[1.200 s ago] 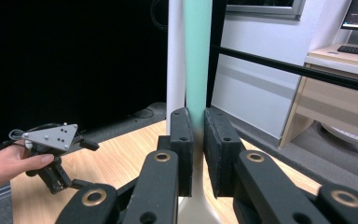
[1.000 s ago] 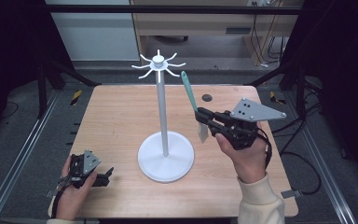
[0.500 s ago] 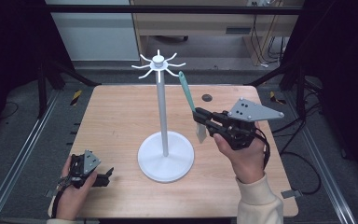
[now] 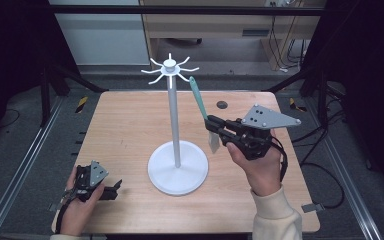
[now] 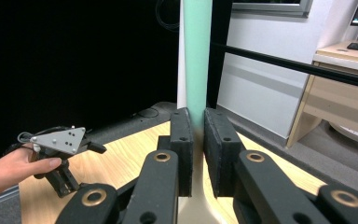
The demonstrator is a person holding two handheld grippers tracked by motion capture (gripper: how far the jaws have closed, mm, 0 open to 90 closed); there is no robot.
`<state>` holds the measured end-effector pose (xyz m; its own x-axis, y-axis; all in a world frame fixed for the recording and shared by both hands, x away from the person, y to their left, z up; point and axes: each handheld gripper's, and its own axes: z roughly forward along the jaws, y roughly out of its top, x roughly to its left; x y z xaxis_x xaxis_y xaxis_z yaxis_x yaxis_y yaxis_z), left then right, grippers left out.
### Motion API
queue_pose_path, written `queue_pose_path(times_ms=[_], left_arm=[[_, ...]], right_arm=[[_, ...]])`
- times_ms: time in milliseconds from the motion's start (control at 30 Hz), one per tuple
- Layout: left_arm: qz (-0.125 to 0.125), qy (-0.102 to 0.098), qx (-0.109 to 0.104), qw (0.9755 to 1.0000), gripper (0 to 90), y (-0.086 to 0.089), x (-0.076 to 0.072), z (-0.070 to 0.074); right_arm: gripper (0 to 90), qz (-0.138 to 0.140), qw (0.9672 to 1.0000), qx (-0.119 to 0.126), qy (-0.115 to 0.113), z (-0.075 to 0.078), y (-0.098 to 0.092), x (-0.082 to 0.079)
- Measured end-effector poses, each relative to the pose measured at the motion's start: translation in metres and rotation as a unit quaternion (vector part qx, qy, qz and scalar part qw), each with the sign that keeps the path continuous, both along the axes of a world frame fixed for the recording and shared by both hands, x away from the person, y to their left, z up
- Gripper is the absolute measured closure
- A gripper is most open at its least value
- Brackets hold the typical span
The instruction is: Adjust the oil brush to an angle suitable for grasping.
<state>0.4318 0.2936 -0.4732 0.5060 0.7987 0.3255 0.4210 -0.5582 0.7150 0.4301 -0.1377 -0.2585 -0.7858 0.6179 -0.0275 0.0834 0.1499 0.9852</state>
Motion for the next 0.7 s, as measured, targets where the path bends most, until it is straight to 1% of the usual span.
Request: queue_pose_path(times_ms=[467, 700], left_arm=[[0.000, 0.000, 0.001, 1.0000, 2.1, 0.000, 0.000, 0.000], [-0.001, 0.002, 0.002, 1.0000, 2.1, 0.000, 0.000, 0.000]], right_arm=[[82.3, 0.001, 1.0000, -0.002, 0.003, -0.001, 0.007, 0.003], [82.3, -0.005, 1.0000, -0.008, 0.002, -0.002, 0.012, 0.005]])
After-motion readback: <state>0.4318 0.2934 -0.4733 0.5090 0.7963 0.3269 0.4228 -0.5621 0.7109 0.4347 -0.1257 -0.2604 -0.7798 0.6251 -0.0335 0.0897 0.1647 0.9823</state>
